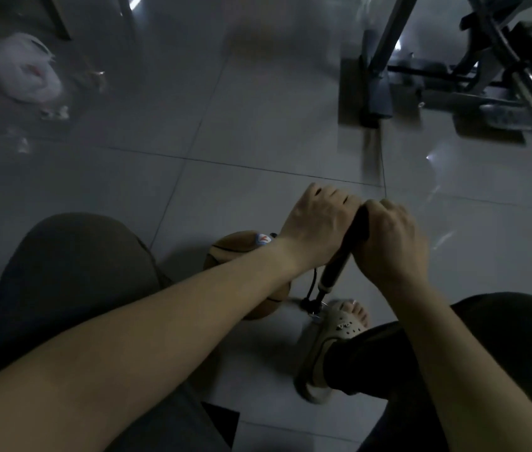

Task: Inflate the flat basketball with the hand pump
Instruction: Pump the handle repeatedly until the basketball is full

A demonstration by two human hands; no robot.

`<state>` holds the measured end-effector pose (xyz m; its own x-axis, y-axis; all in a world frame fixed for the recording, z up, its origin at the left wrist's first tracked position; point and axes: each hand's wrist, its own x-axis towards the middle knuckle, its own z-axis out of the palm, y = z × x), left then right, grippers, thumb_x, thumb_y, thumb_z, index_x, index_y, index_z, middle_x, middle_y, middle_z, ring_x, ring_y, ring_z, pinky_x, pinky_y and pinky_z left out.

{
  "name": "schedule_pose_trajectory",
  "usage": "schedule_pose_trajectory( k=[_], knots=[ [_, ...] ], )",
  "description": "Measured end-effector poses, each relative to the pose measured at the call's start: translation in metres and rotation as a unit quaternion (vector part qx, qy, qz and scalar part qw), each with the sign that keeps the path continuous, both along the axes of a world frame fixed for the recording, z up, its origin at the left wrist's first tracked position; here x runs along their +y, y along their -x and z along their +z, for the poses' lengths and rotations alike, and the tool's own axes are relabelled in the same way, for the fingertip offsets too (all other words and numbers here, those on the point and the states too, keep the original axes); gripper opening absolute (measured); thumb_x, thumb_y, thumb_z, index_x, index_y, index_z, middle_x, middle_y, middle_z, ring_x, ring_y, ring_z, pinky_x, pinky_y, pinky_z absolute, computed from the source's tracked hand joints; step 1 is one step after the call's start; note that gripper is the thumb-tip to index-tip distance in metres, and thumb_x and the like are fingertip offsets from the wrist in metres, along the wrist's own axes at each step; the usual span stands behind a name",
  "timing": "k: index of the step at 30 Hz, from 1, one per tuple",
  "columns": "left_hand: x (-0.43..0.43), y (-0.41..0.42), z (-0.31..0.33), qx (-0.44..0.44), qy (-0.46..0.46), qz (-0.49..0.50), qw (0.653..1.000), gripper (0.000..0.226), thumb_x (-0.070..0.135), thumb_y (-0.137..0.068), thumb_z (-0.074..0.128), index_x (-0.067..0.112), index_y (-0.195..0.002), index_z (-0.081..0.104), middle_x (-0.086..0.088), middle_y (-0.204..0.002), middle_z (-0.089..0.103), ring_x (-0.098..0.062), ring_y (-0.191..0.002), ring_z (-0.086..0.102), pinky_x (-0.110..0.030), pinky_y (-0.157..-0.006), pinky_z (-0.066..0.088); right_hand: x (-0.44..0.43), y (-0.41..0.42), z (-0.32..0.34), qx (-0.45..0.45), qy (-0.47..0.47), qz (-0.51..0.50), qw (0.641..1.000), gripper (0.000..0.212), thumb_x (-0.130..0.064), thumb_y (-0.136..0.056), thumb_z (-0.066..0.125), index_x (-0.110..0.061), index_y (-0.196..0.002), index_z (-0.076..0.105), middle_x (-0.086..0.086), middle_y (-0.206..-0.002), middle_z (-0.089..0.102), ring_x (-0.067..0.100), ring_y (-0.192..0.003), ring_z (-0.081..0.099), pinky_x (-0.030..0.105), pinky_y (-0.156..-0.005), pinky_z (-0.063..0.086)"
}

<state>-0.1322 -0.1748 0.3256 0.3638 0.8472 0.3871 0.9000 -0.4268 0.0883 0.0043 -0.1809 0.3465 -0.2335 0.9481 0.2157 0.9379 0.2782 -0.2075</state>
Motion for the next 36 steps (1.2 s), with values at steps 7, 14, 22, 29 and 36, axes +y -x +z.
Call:
schedule_pose_trajectory(
  k=[7, 14, 22, 29, 36],
  knots=[
    [-0.013, -0.017, -0.077, 0.027, 0.085, 0.069, 0.994, 0.010, 0.024, -0.084, 0.058, 0.021, -0.093, 0.055, -0.001, -0.089, 0.056, -0.022, -0.081, 0.050, -0.034, -0.070, 0.037, -0.014, 0.010, -0.057, -0.153, 0.094, -0.006, 0.984, 0.016, -0.021, -0.091, 0.055, -0.016, -0.105, 0.051, 0.005, -0.101, 0.053, 0.021, -0.088, 0.049, 0.031, -0.070, 0.044],
    [-0.030, -0.012, -0.113, 0.067, 0.181, 0.045, 0.980, 0.033, 0.030, -0.083, 0.036, 0.015, -0.109, 0.052, -0.008, -0.103, 0.055, -0.026, -0.094, 0.051, -0.038, -0.081, 0.043, -0.016, 0.012, -0.091, -0.200, 0.241, 0.030, 0.949, 0.030, -0.028, -0.094, 0.053, -0.014, -0.120, 0.046, 0.008, -0.120, 0.052, 0.025, -0.108, 0.050, 0.032, -0.087, 0.046],
    [-0.036, -0.011, -0.110, 0.100, 0.270, 0.009, 0.958, 0.038, 0.030, -0.094, 0.045, 0.015, -0.129, 0.042, -0.010, -0.127, 0.047, -0.029, -0.122, 0.042, -0.042, -0.108, 0.028, -0.027, 0.009, -0.086, -0.169, 0.310, 0.039, 0.935, 0.036, -0.027, -0.092, 0.062, -0.014, -0.123, 0.049, 0.007, -0.124, 0.054, 0.024, -0.111, 0.053, 0.034, -0.094, 0.045],
    [-0.010, 0.000, -0.020, -0.026, 0.096, -0.009, 0.995, 0.019, 0.013, -0.087, 0.050, 0.013, -0.105, 0.057, -0.009, -0.103, 0.059, -0.030, -0.096, 0.053, -0.038, -0.081, 0.036, -0.016, 0.006, -0.016, -0.012, 0.071, -0.027, 0.997, 0.015, -0.021, -0.087, 0.064, -0.015, -0.098, 0.054, 0.005, -0.095, 0.055, 0.022, -0.084, 0.052, 0.034, -0.070, 0.047],
    [-0.006, -0.007, -0.047, -0.027, 0.068, 0.018, 0.997, 0.020, 0.019, -0.089, 0.039, 0.016, -0.098, 0.057, -0.006, -0.096, 0.058, -0.027, -0.087, 0.052, -0.037, -0.076, 0.036, -0.008, 0.008, -0.041, -0.081, 0.059, -0.032, 0.994, 0.013, -0.022, -0.088, 0.059, -0.018, -0.097, 0.052, 0.003, -0.094, 0.055, 0.021, -0.084, 0.049, 0.033, -0.068, 0.044]
  ],
)
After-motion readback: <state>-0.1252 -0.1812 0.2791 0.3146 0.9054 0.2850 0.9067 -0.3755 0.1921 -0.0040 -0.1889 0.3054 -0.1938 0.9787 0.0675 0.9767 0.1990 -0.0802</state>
